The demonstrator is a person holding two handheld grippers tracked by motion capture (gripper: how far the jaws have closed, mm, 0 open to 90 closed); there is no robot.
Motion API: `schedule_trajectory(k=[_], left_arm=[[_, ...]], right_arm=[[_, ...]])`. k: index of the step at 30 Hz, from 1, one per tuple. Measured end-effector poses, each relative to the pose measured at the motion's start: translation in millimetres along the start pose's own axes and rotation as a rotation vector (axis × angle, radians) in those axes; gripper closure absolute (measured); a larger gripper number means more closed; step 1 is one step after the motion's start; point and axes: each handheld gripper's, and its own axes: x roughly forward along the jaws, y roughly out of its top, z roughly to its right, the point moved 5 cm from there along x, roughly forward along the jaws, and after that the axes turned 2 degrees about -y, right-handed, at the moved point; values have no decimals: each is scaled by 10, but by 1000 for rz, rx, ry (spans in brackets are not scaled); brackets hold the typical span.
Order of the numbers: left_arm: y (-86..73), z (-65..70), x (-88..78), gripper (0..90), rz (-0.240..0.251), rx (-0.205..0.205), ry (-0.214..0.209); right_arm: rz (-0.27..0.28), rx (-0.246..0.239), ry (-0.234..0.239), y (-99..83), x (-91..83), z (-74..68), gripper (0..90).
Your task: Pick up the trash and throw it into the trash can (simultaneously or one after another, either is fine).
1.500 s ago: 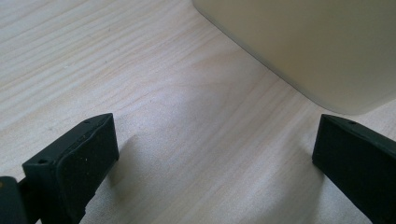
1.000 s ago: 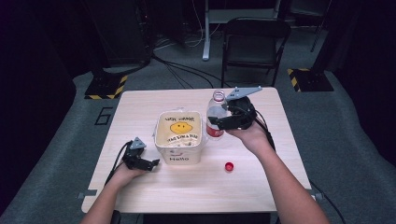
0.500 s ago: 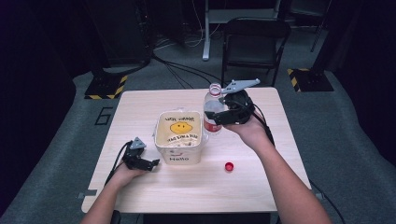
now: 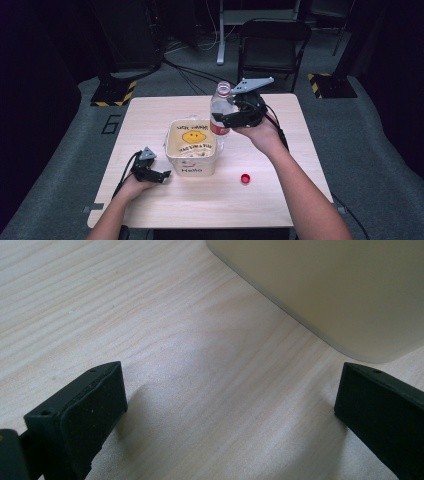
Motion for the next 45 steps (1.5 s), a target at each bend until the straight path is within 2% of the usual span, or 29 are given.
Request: schedule_trajectory(k=[7, 14, 15, 19, 31, 33, 41, 45], left_arm=[[2, 3, 4, 1, 6, -6, 0], [2, 3, 3, 2, 5, -7, 1], [3, 2, 4, 1, 6, -6, 1], [3, 2, 4, 1, 5, -5, 1], [3, 1, 4, 1, 5, -4, 1], [1, -6, 3, 2, 0, 6, 0], [1, -5, 2, 1, -1, 6, 1], [1, -5, 1, 1, -2, 6, 0]], right_arm=[[16, -11, 34, 105, 105, -90, 282], [9, -21, 60, 125, 241, -181, 282], [9, -36, 62, 127, 287, -197, 282], [7, -26, 70, 110, 370, -224, 282], [-15, -25, 66, -52, 651, -241, 282], [-19, -27, 61, -77, 687, -244, 282], [-32, -54, 49, -116, 785, -280, 282], [-30, -42, 45, -177, 858, -287, 282]])
